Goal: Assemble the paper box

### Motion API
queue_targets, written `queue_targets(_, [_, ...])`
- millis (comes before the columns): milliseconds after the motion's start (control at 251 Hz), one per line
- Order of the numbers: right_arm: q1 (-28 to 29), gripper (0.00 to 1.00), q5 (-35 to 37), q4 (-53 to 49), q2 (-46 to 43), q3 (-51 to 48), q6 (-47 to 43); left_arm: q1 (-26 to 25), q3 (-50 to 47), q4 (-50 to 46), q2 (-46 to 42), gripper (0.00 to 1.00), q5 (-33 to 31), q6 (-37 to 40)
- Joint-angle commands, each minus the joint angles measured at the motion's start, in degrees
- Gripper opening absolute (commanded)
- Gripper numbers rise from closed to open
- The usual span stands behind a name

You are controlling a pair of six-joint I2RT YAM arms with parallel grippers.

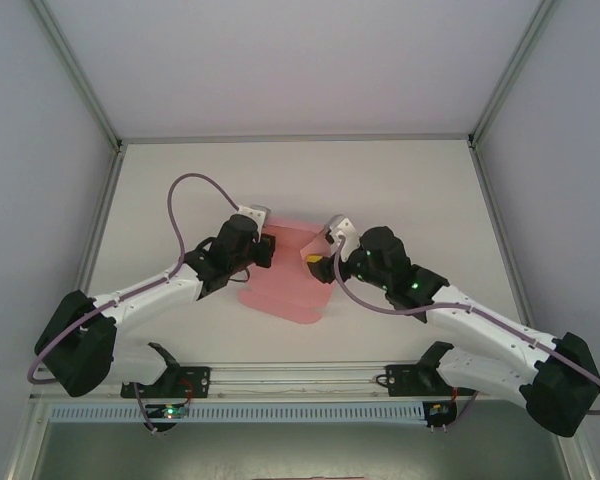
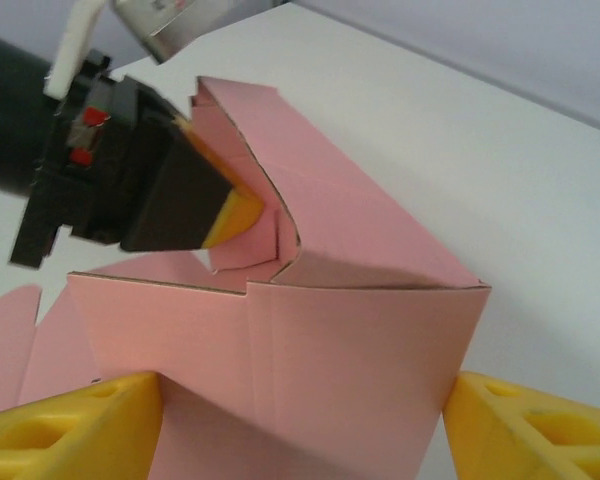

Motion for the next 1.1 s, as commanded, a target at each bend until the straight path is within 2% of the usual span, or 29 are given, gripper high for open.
queue_targets(0, [0.1,0.72,5.3,4.3,4.1,0.2,3.8,-2.4,3.4,2.9,-0.5,0.00,6.5,-0.6])
queue_targets(176, [0.4,0.61,8.6,1.9,6.7,2.1,6.8,-2.9,3.0,2.9,-2.2,0.00,5.6,-0.9])
queue_targets(239, [0.8,0.58,11.4,2.7,6.6,1.6,7.5,-3.0,2.5,3.2,-2.9,0.00,5.4,-0.8])
queue_targets(295, [1.4,0.48,14.0,3.5,6.0,1.1,7.8,-3.0,2.2,3.3,-3.4,0.00,5.2,-1.0])
queue_targets(347, [1.8,0.48,16.6,4.3,5.4,0.7,8.2,-3.0,2.2,3.2,-3.5,0.00,5.2,-1.1])
queue_targets(427, [1.9,0.59,16.7,4.1,5.2,0.7,8.5,-3.0,2.3,3.1,-3.2,0.00,4.2,-1.5])
queue_targets(563, [2.0,0.63,12.2,3.6,2.7,-0.2,7.8,-3.0,3.6,0.4,-1.9,0.00,-0.4,-2.3])
queue_targets(694, [1.8,0.77,11.1,0.1,-5.1,-2.2,8.4,-3.0,4.5,-2.6,-0.9,0.00,-6.0,-3.5])
queue_targets(806, [0.7,0.85,9.9,-3.8,-13.5,-4.9,10.2,-3.0,4.3,-3.7,-0.9,0.00,-9.8,-4.5])
queue_targets(970, [-1.5,0.88,3.9,-7.1,-22.4,-7.6,10.9,-3.0,4.3,-4.4,-0.9,0.00,-11.1,-4.2])
queue_targets(1097, [-2.7,0.85,1.2,-7.6,-23.3,-7.5,11.0,-3.0,4.0,-3.4,-1.4,0.00,-9.7,-3.7])
